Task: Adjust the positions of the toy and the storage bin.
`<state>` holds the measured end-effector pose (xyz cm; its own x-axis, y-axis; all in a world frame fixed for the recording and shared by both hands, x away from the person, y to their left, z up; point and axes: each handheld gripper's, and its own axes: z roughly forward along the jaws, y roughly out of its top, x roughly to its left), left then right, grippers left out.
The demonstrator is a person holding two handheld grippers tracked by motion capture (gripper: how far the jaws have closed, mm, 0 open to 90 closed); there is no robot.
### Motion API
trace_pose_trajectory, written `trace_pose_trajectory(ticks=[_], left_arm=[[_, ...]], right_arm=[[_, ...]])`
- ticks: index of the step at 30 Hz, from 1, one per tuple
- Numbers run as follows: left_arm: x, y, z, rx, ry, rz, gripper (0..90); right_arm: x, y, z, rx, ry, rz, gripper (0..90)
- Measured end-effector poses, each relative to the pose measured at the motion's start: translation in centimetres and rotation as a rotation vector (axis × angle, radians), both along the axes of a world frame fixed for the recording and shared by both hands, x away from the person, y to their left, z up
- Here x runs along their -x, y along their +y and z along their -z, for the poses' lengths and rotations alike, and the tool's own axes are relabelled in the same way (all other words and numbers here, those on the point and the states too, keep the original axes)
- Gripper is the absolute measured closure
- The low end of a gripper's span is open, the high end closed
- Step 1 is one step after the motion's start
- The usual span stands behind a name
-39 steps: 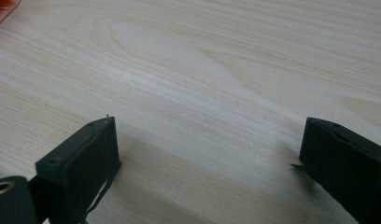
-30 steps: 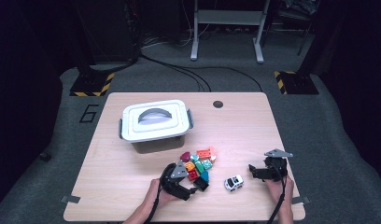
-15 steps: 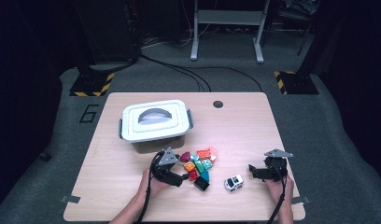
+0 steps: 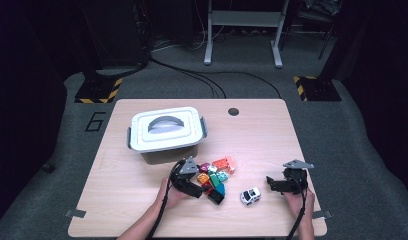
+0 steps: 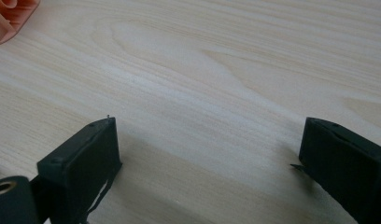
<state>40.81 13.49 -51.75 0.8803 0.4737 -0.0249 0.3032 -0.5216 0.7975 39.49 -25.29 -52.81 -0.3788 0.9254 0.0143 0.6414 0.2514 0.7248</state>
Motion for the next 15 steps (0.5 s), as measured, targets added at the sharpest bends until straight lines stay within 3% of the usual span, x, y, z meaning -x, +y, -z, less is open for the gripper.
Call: trace_pose_trajectory(ticks=[8, 15], left_arm=[[0.0, -1.5, -0.1, -0.003, 0.0, 0.011, 15.5], [0.1, -1.3, -0.5, 0.004, -0.004, 0.007, 15.2]], right_arm=[[0.0, 0.0, 0.0, 0.0, 0.0, 0.0, 4.4], [0.0, -0.1, 0.0, 0.002, -0.004, -0.003, 4.4]])
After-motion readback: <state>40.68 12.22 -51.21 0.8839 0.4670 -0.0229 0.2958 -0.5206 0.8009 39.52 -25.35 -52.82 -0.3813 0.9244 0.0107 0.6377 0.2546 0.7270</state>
